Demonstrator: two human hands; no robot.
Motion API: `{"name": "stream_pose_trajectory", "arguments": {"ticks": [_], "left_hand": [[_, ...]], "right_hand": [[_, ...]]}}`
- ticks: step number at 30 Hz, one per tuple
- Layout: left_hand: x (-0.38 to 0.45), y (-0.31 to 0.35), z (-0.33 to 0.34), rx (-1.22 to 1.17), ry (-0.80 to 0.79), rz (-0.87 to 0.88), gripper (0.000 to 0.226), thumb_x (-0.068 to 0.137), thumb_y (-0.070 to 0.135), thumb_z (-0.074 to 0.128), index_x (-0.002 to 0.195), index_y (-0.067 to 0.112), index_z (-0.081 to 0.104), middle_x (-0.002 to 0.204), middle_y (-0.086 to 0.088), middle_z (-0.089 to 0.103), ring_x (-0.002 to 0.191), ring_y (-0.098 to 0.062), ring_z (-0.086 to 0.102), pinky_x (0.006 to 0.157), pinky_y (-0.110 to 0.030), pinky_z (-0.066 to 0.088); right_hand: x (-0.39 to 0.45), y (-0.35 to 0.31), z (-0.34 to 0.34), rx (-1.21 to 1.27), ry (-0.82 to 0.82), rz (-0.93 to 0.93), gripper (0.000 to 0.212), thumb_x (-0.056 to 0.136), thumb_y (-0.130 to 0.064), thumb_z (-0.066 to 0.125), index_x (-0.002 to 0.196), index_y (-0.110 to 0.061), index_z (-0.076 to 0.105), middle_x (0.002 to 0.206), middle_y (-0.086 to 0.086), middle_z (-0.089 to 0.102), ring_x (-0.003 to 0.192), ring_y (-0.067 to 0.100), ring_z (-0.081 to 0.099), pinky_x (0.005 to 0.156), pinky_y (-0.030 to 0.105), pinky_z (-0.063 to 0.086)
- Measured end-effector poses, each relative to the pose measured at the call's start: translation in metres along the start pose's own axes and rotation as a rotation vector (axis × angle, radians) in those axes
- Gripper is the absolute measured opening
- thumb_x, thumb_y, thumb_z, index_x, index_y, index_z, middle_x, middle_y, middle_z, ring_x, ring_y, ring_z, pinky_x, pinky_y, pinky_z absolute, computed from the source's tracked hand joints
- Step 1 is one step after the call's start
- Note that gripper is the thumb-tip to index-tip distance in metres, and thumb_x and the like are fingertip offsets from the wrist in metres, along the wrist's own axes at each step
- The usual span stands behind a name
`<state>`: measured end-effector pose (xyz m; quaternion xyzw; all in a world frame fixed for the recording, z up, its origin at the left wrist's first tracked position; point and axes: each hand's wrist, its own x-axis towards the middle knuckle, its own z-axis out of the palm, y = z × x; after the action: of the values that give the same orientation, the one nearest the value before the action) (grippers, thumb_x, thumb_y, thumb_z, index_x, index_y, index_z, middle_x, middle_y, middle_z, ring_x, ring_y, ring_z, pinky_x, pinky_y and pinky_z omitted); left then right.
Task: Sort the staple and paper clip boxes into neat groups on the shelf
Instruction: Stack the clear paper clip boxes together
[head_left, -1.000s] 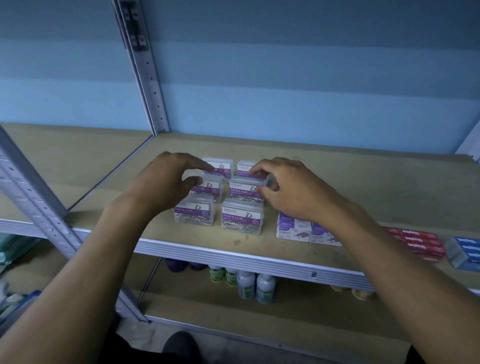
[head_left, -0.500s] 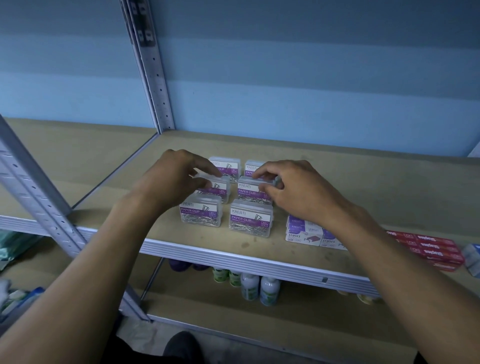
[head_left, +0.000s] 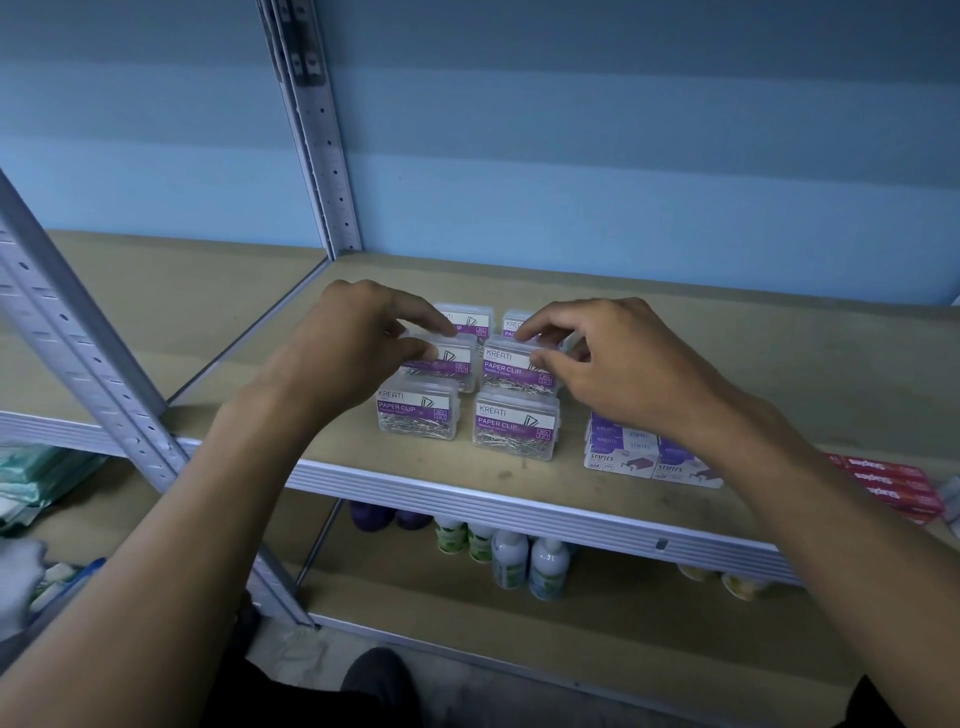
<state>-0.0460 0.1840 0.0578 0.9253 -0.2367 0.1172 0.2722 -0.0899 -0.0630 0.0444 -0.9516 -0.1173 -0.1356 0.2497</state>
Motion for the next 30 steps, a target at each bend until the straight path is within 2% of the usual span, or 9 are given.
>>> {"name": "stream_pose_trajectory", "arguments": {"ticks": [4,8,11,13,16,19,23,26,30], "left_hand": [[-0.009,0.004,-0.003,0.025,0.008,0.036,0.024,0.081,0.022,0.076,0.098,0.039,0.076,0.077,0.013,0.063,0.08,-0.009,0.063,0.07,-0.026,0.047],[-0.015,0.005,-0.006,0.044,-0.019,0.045,0.024,0.082,0.022,0.075,0.099,0.038,0.076,0.074,0.017,0.059,0.078,-0.008,0.061,0.067,-0.024,0.044],[-0.018,0.004,-0.005,0.046,-0.046,0.016,0.022,0.084,0.022,0.073,0.099,0.037,0.076,0.076,0.023,0.057,0.077,-0.001,0.059,0.062,-0.007,0.038],[-0.018,0.002,-0.004,0.038,-0.049,0.001,0.021,0.086,0.021,0.072,0.099,0.037,0.076,0.075,0.031,0.053,0.071,0.006,0.057,0.057,-0.001,0.036],[-0.016,-0.003,-0.001,-0.029,-0.065,-0.019,0.021,0.087,0.018,0.07,0.096,0.036,0.077,0.074,0.03,0.06,0.068,0.014,0.058,0.055,0.0,0.036],[-0.013,-0.01,0.003,-0.046,-0.104,-0.014,0.019,0.089,0.021,0.067,0.093,0.037,0.077,0.087,0.022,0.071,0.077,0.008,0.062,0.06,-0.001,0.037],[-0.012,-0.015,0.0,-0.054,-0.195,0.002,0.016,0.089,0.041,0.064,0.102,0.043,0.073,0.106,0.024,0.07,0.094,0.002,0.064,0.085,-0.022,0.051],[-0.014,-0.016,-0.008,-0.063,-0.352,-0.053,0.045,0.072,0.065,0.069,0.115,0.054,0.063,0.123,0.028,0.061,0.108,-0.001,0.06,0.093,-0.032,0.052],[-0.013,-0.016,-0.009,-0.031,-0.403,-0.067,0.055,0.072,0.041,0.081,0.12,0.054,0.059,0.133,0.024,0.055,0.112,-0.007,0.057,0.095,-0.036,0.052]], "right_hand": [[-0.007,-0.007,-0.006,-0.003,-0.005,0.001,0.021,0.093,-0.033,0.066,0.113,-0.036,0.072,0.1,-0.016,0.071,0.085,-0.001,0.063,0.078,0.026,0.054],[-0.011,-0.01,-0.007,-0.018,-0.026,0.003,0.022,0.093,-0.031,0.068,0.114,-0.034,0.072,0.101,-0.015,0.072,0.085,-0.003,0.063,0.072,0.017,0.05],[-0.012,-0.008,-0.004,-0.026,-0.053,0.024,0.022,0.092,-0.031,0.068,0.114,-0.035,0.072,0.099,-0.017,0.071,0.085,-0.003,0.063,0.068,0.011,0.045],[-0.013,-0.007,-0.002,-0.03,-0.076,0.034,0.023,0.092,-0.031,0.068,0.114,-0.035,0.072,0.098,-0.017,0.071,0.085,-0.002,0.064,0.073,0.015,0.049],[-0.014,-0.007,0.0,-0.025,-0.106,0.047,0.021,0.092,-0.029,0.068,0.112,-0.033,0.073,0.094,-0.016,0.072,0.082,-0.004,0.065,0.076,0.018,0.052],[-0.015,-0.008,0.0,-0.008,-0.123,0.061,0.02,0.094,-0.027,0.064,0.111,-0.033,0.074,0.092,-0.017,0.071,0.083,-0.003,0.066,0.078,0.022,0.056],[-0.015,-0.01,-0.002,-0.011,-0.147,0.059,0.025,0.093,-0.044,0.064,0.116,-0.036,0.071,0.096,-0.018,0.069,0.085,-0.004,0.064,0.08,0.024,0.056],[-0.016,-0.012,-0.003,-0.055,-0.211,0.059,0.06,0.075,-0.067,0.072,0.127,-0.038,0.064,0.109,-0.017,0.066,0.094,-0.002,0.061,0.086,0.023,0.053],[-0.014,-0.013,-0.001,-0.106,-0.247,0.04,0.077,0.064,-0.066,0.082,0.131,-0.034,0.062,0.121,-0.013,0.068,0.101,0.002,0.061,0.09,0.023,0.052]]}}
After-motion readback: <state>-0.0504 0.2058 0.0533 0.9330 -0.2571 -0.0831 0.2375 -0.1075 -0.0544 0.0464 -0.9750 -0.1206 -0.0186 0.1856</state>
